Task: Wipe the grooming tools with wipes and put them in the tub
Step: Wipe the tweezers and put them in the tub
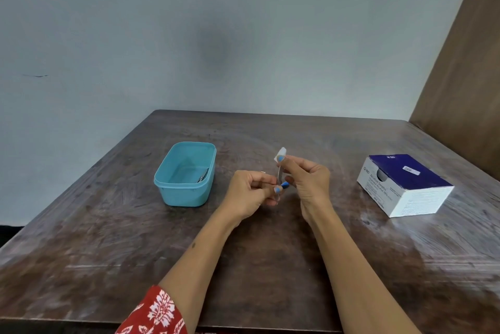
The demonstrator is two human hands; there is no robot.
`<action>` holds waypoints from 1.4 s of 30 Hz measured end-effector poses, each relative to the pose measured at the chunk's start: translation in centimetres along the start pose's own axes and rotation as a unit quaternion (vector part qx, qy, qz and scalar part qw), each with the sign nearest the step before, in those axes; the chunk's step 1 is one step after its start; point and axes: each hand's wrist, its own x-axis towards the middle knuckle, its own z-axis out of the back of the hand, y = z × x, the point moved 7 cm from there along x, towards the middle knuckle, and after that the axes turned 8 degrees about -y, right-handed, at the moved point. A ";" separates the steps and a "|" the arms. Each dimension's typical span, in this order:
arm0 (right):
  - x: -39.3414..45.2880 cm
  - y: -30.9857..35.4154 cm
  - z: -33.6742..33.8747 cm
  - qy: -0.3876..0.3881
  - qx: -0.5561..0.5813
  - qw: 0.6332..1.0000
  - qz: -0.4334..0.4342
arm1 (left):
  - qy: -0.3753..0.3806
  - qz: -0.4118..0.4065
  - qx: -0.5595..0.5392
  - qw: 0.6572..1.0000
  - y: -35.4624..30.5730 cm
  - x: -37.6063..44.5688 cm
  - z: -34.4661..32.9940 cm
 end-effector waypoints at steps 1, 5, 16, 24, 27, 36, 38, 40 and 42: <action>-0.2 -0.1 -0.2 0.017 -0.007 1.000 -0.002 | -0.013 -0.003 -0.011 1.000 0.0 0.0 0.2; -0.9 -0.2 -1.1 0.070 -0.018 0.997 -0.010 | -0.041 -0.009 -0.041 0.998 -0.2 0.1 1.0; -0.7 -0.2 -0.9 0.064 -0.028 0.997 -0.019 | -0.028 -0.001 -0.041 0.999 -0.1 0.2 0.7; -0.5 0.9 -0.4 0.015 0.017 0.999 0.029 | -0.011 0.015 -0.065 0.998 0.0 0.1 0.4; -0.4 0.9 -0.4 0.021 0.013 0.999 0.033 | -0.006 0.018 -0.057 0.998 0.2 0.2 0.3; -0.9 0.7 -1.1 0.066 -0.020 0.997 0.040 | -0.024 0.006 -0.065 0.998 -0.1 0.3 0.8; -0.7 0.7 -1.1 0.060 -0.007 0.997 0.041 | -0.023 0.003 -0.063 0.998 -0.1 0.3 0.8; -0.7 0.6 -1.1 0.060 -0.012 0.997 0.046 | -0.040 -0.009 -0.038 0.998 -0.1 0.2 1.0; -0.7 0.8 -1.0 0.062 -0.020 0.996 0.060 | -0.074 -0.029 -0.008 0.997 -0.3 0.3 1.4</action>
